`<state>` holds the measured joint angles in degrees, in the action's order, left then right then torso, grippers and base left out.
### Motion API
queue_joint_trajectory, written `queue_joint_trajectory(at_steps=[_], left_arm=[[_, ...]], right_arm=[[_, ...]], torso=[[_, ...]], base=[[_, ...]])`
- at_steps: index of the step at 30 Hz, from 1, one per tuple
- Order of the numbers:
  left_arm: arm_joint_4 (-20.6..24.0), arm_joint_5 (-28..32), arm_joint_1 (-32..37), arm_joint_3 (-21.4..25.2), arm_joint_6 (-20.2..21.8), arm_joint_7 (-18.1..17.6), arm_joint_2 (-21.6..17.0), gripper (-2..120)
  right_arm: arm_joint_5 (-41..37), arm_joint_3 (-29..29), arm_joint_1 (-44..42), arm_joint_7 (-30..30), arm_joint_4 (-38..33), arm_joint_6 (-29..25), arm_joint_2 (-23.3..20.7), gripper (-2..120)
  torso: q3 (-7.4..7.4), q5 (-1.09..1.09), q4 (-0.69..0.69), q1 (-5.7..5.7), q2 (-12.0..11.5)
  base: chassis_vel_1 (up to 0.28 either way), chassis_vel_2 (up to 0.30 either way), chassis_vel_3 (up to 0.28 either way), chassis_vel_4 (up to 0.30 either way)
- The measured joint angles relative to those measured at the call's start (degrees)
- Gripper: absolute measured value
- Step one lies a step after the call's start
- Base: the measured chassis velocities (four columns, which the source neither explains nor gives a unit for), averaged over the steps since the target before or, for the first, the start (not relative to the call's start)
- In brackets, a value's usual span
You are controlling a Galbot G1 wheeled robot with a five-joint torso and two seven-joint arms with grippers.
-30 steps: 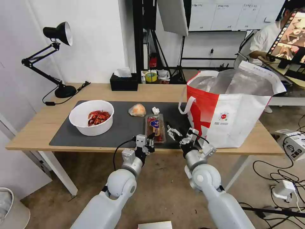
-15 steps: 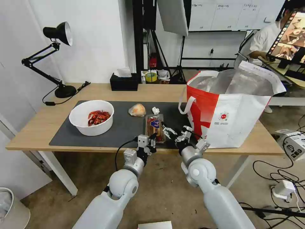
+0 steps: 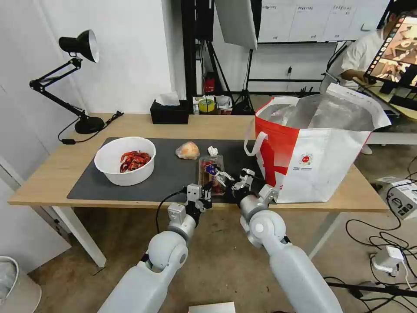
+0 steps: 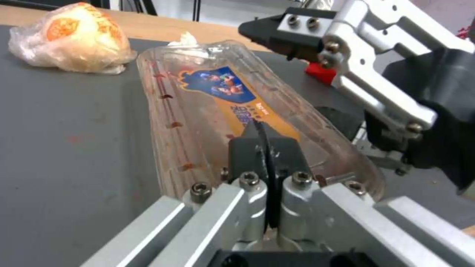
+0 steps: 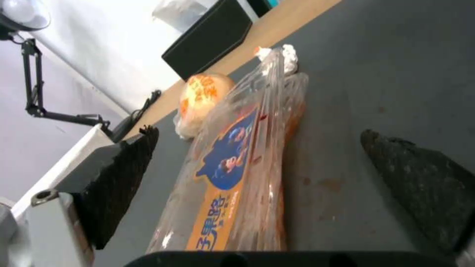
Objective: Pick up the trash from the table and place it into the takeout bag.
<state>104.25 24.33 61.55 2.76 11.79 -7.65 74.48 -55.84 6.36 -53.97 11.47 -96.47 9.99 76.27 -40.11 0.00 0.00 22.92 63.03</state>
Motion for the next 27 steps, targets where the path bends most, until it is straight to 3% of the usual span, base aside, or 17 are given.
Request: queue_joint_trajectory(at_steps=[22, 27], left_arm=[[-0.12, -0.01, 0.43, 0.31, -0.96, 0.0, -0.21, 0], [-0.11, -0.03, 0.53, 0.29, -1.01, 0.0, -0.28, 0]], right_arm=[[-0.41, -1.36, 1.52, 2.25, 0.77, 2.02, 0.84, 99], [-0.27, -1.18, 1.19, 2.75, 0.3, 3.55, 0.66, 82]], torso=[[0.0, 0.0, -0.01, 0.0, -0.01], [0.0, 0.0, -0.01, 0.0, 0.0]], base=[[0.0, 0.0, 0.0, 0.0], [0.0, 0.0, 0.0, 0.0]])
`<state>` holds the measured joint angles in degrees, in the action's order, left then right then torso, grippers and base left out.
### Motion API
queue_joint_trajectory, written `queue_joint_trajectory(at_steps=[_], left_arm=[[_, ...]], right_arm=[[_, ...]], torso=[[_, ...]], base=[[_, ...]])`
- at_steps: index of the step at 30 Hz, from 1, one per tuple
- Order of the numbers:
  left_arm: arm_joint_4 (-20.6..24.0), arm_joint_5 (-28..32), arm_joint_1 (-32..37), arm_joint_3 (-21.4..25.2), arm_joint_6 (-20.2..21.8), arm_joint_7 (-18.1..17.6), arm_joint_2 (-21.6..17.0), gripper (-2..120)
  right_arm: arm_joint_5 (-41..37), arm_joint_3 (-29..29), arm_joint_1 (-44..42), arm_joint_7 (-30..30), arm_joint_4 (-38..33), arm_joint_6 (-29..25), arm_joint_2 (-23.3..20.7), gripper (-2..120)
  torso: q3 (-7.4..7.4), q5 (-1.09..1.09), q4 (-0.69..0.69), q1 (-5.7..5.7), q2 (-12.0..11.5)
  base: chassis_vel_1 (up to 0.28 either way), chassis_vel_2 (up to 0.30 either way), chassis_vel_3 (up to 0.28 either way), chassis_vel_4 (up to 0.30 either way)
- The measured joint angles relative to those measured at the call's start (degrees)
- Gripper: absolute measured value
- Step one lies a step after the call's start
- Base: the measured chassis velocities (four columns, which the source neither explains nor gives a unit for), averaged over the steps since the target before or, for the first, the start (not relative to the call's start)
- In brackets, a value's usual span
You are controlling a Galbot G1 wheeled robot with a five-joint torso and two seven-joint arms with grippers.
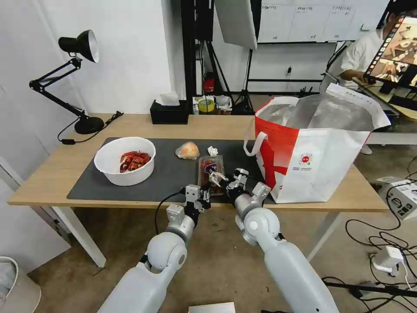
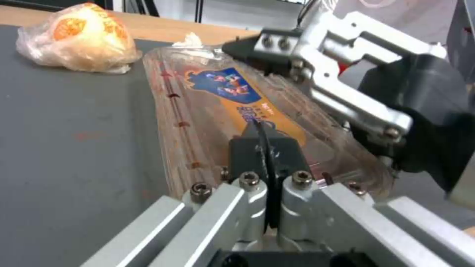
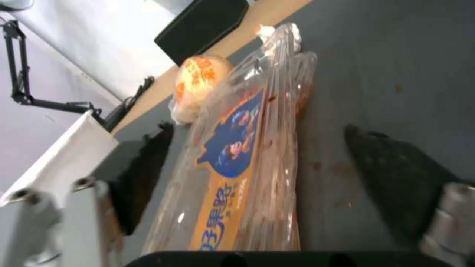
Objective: Pick up the trash from the table and place it into the takeout bag.
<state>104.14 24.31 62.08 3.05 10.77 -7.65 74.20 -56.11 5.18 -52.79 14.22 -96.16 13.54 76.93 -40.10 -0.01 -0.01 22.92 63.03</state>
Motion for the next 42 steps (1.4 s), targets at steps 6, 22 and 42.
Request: queue_joint_trajectory(at_steps=[6, 22, 42], left_arm=[[0.09, -0.02, 0.1, 0.03, -0.05, 0.0, 0.0, 0], [0.58, -0.25, 0.42, 0.42, -0.27, -0.01, 0.29, 0], [1.76, 0.0, 0.32, 1.87, -1.58, -0.07, 0.29, 10]], right_arm=[[0.53, -0.16, -0.37, 0.22, -0.47, 0.92, 0.0, 64], [1.17, -0.11, -0.83, 0.44, -1.06, 1.05, 0.04, 5], [1.5, -0.1, -0.41, 0.36, -0.73, 0.89, 0.12, 0]], torso=[[-0.01, 0.01, 0.02, 0.0, -0.01], [-0.01, 0.01, 0.02, 0.0, -0.01], [0.0, 0.0, 0.02, 0.0, -0.01]], base=[[0.0, 0.0, 0.0, 0.0], [0.0, 0.0, 0.0, 0.0], [0.0, 0.0, 0.0, 0.0]])
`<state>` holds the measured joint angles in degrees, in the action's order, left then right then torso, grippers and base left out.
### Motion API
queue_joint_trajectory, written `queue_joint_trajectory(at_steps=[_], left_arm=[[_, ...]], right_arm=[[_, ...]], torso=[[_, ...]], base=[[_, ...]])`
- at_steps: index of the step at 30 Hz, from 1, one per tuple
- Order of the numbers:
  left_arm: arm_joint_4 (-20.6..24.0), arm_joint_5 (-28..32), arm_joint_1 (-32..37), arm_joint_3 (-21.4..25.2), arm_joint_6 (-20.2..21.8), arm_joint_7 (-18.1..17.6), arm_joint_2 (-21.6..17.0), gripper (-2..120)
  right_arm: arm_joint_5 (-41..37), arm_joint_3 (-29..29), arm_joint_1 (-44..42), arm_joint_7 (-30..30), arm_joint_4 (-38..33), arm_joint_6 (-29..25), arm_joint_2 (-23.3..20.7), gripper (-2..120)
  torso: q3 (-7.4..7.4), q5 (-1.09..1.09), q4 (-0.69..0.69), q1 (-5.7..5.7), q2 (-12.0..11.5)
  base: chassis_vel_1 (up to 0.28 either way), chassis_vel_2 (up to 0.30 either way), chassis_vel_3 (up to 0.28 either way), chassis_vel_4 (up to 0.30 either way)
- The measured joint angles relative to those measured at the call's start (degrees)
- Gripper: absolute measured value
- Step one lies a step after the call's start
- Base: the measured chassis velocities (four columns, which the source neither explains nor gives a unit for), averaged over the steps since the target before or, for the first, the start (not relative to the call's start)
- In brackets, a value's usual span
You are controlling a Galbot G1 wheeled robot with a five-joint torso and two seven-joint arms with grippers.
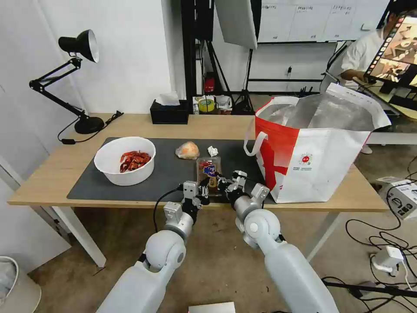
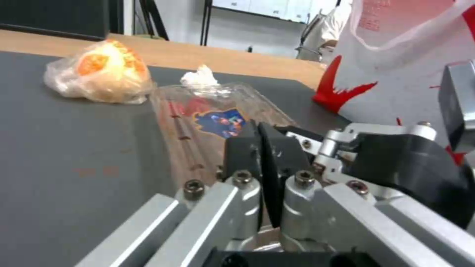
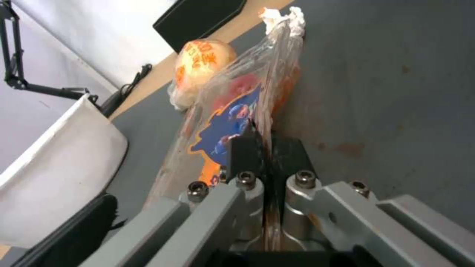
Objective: Pick up the trash from the table and place it into the takeout bag.
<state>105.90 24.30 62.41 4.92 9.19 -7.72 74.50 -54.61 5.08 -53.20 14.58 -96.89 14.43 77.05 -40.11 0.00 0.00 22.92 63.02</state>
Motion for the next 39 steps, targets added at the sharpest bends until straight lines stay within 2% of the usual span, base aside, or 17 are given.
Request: queue_joint_trajectory(at_steps=[1, 2, 4, 6, 8, 12, 14, 18, 19, 21, 24, 39], left_arm=[[0.33, 0.0, 0.24, 0.37, -0.07, 0.0, -0.05, 17], [0.33, 0.0, 0.24, 0.37, -0.07, 0.0, -0.05, 17], [1.01, 0.0, 0.77, 1.12, -0.26, 0.0, -0.11, 26], [1.68, 0.01, 1.34, 1.89, -0.51, 0.01, -0.15, 30], [2.75, 0.01, 2.28, 3.48, -0.75, 0.02, -0.23, 43], [3.46, 0.01, 3.09, 4.77, -0.92, 0.07, -0.4, 49], [4.79, 0.01, 4.52, 6.81, -1.15, 0.14, -0.74, 63], [5.55, 0.02, 5.52, 8.15, -1.19, 0.19, -0.82, 70], [6.18, 0.01, 6.38, 9.47, -1.31, 0.23, -0.7, 78], [6.46, 0.01, 6.85, 10.08, -1.42, 0.27, -0.62, 82], [7.75, -0.02, 9.71, 12.61, -2.37, 0.8, -0.51, 98], [11.47, -0.54, 15.42, 16.05, -4.26, 0.87, 0.28, 100]], right_arm=[[0.12, -0.05, 0.05, -0.03, 0.02, -0.01, 0.01, 0], [0.12, -0.05, 0.05, -0.03, 0.02, -0.01, 0.01, 0], [0.39, -0.16, 0.09, -0.06, 0.02, -0.03, 0.11, 0], [0.66, -0.29, 0.09, -0.08, 0.02, -0.07, 0.25, 0], [0.93, -0.48, 0.08, -0.13, -0.01, -0.12, 0.53, 0], [1.03, -0.54, -0.01, -0.16, -0.07, -0.15, 0.76, 0], [1.21, -0.64, -0.04, -0.22, -0.1, -0.17, 0.91, 0], [1.33, -0.82, -0.04, -0.28, -0.1, -0.19, 0.94, 0], [1.4, -1.04, -0.04, -0.33, -0.17, -0.21, 0.96, 0], [1.42, -1.12, -0.04, -0.37, -0.23, -0.22, 0.95, 0], [1.57, -1.3, -0.04, -0.91, -0.51, -0.28, 0.7, 0], [1.82, -1.61, 0.5, -1.51, -3.53, -0.38, -0.81, 0]], torso=[[0.0, 0.0, 0.0, 0.0, 0.0], [0.0, 0.0, 0.0, 0.0, 0.0], [0.0, 0.0, 0.0, 0.0, 0.0], [0.0, 0.0, -0.01, 0.0, 0.0], [0.0, 0.0, 0.0, 0.0, 0.0], [0.0, 0.0, 0.0, 0.0, 0.0], [0.0, 0.0, 0.0, 0.0, 0.01], [0.0, 0.0, 0.0, 0.0, 0.01], [0.0, 0.0, 0.0, 0.0, 0.01], [0.0, 0.0, 0.0, 0.0, 0.01], [0.0, 0.0, 0.0, 0.0, 0.01], [0.0, 0.0, 0.0, 0.0, 0.01]], base=[[0.0, 0.0, 0.0, 0.0], [0.0, 0.0, 0.0, 0.0], [0.0, 0.0, 0.0, 0.0], [0.0, 0.0, 0.0, 0.0], [0.0, 0.0, 0.0, 0.0], [0.0, 0.0, 0.0, 0.0], [0.0, 0.0, 0.0, 0.0], [0.0, 0.0, 0.0, 0.0], [0.0, 0.0, 0.0, 0.0], [0.0, 0.0, 0.0, 0.0], [0.0, 0.0, 0.0, 0.0], [0.0, 0.0, 0.0, 0.0]])
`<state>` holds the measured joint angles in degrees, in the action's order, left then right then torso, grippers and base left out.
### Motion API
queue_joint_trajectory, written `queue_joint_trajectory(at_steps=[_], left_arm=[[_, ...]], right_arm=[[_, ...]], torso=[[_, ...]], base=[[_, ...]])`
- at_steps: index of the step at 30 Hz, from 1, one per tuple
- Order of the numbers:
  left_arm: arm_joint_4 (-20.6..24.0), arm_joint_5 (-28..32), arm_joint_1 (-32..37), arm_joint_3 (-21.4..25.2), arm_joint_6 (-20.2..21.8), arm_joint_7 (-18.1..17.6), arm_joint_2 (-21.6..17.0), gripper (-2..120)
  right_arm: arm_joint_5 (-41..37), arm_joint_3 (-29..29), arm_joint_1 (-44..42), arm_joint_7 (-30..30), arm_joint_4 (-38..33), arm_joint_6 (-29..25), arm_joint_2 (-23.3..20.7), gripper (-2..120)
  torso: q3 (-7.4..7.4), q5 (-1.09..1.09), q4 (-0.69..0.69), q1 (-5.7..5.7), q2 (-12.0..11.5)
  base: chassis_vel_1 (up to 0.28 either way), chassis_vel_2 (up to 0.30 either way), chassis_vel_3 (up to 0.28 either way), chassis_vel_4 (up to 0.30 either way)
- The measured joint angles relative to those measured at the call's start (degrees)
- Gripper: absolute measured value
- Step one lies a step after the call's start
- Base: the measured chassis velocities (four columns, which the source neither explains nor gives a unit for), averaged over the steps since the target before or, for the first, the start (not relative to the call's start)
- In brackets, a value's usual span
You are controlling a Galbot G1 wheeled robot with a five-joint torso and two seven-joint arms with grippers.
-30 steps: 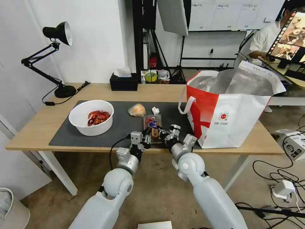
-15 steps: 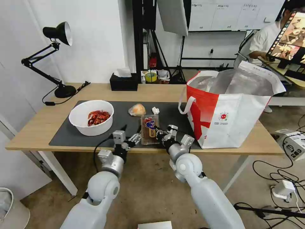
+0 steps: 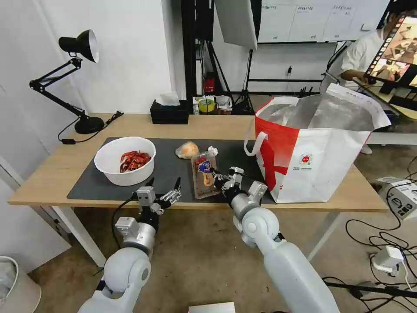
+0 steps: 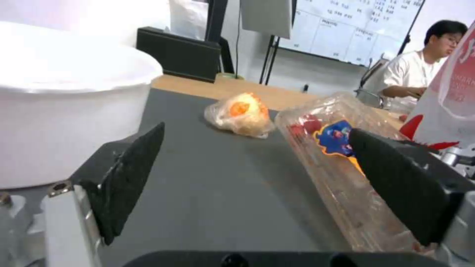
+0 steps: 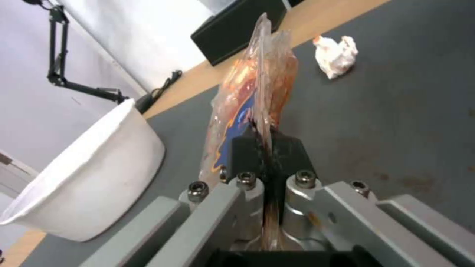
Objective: Pick up the trash from the table and place it into the takeout bag.
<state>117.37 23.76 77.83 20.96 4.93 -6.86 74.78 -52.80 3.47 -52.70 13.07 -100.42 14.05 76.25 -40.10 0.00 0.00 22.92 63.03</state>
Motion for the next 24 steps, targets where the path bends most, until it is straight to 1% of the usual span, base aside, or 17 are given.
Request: queue_joint_trajectory(at_steps=[18, 24], left_arm=[[2.01, -1.18, 3.29, 1.19, -1.3, -0.2, 1.37, 100], [2.52, -1.24, 4.11, 1.67, -1.61, -0.24, 1.5, 100]], right_arm=[[0.06, 0.02, 0.07, 0.03, -5.35, 0.0, -0.64, 0], [0.08, 0.89, 0.07, -0.33, -9.51, -0.06, -1.63, 0]], torso=[[0.0, 0.0, 0.0, 0.0, 0.0], [0.0, 0.0, 0.0, 0.0, 0.0]], base=[[0.0, 0.0, 0.0, 0.0], [0.0, 0.0, 0.0, 0.0]])
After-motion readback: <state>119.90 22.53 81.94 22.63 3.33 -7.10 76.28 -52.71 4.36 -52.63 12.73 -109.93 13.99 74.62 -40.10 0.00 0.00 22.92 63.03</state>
